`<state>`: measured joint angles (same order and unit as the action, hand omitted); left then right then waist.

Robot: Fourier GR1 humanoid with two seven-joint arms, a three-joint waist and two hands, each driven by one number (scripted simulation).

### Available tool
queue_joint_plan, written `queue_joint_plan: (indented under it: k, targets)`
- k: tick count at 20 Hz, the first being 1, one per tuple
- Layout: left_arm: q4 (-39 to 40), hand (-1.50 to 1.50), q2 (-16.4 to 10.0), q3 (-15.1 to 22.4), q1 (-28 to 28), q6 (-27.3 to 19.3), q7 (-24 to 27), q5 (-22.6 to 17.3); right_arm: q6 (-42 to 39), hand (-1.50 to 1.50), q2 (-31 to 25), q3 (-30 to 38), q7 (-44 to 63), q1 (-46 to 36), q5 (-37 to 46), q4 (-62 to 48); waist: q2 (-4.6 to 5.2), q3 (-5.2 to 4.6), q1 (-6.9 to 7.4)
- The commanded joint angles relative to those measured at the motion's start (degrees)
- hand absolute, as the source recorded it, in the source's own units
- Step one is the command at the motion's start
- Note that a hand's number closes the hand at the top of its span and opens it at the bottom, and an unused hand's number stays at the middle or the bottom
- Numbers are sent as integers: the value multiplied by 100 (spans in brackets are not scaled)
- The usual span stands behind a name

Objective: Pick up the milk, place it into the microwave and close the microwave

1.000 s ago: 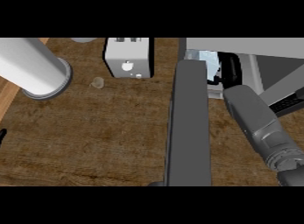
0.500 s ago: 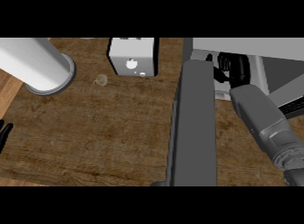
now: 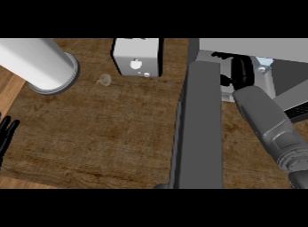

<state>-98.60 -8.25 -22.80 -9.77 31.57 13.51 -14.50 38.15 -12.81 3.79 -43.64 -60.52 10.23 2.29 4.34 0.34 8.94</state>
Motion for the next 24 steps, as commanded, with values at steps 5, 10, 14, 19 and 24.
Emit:
queue_joint_plan:
  k: [5,10,14,19,24]
  targets:
    - [134,-150,-16,67,122,5,34,104,352,-150,212,-33,-128,-3,59,131,-35,1,-21]
    - [361,-150,-73,23,206,29,188,192,326,-150,311,-75,-34,-97,120,122,-24,-8,-6]
    - [359,-150,-40,1,136,69,206,109,307,-150,397,-116,88,-109,173,39,-42,-7,38]
    - [457,-150,-147,-11,182,155,310,176,199,-150,376,-61,-67,36,129,93,-54,-2,-59]
    - [491,-150,-10,8,82,104,448,243,-75,-150,325,-82,-66,-23,166,91,-104,-9,-95]
